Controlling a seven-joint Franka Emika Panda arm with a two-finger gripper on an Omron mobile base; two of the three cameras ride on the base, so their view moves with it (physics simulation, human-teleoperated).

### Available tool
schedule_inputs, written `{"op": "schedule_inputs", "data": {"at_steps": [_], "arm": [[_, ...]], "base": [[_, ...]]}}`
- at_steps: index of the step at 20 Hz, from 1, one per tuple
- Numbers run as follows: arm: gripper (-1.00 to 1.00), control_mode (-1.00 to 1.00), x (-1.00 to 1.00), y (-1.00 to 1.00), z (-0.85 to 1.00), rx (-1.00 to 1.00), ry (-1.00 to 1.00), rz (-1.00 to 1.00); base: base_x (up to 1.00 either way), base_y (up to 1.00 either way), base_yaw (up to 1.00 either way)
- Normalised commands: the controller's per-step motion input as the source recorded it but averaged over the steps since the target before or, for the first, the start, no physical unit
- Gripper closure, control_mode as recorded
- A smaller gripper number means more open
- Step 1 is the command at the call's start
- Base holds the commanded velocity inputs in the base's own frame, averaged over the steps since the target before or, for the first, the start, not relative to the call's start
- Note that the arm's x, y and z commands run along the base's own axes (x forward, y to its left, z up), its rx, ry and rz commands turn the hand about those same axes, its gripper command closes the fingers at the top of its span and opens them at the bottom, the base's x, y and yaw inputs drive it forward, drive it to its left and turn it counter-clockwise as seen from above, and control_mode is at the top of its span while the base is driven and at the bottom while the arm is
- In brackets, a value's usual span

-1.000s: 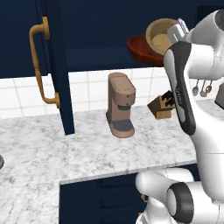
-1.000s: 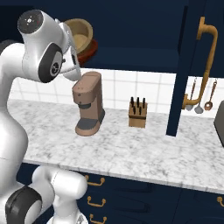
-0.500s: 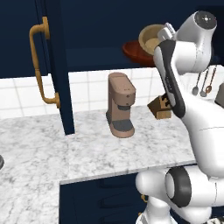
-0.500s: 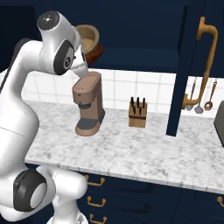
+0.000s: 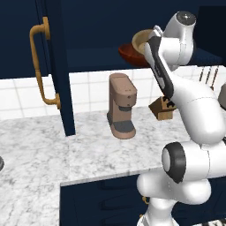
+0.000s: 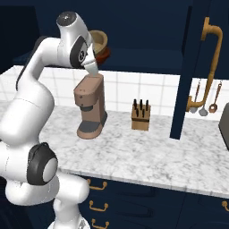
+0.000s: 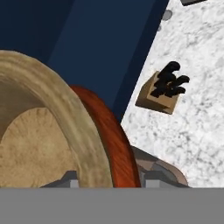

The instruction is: Pick up the bowls on the counter and stack them on top of one another in the open cabinet. Place the smaller bowl on top of the larger bowl.

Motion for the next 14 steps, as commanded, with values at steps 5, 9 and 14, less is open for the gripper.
{"op": "schedule_inputs", "data": {"at_steps": [5, 9, 14], "arm": [[1.00, -1.00, 0.68, 0.00, 0.00, 0.00, 0.05, 0.00], [1.00, -1.00, 0.65, 0.00, -0.05, 0.00, 0.02, 0.00], [-1.00, -1.00, 0.49, 0.00, -0.10, 0.00, 0.00, 0.00]], "base": [[0.00, 0.00, 0.00], [0.00, 0.00, 0.00], [0.00, 0.00, 0.00]]}}
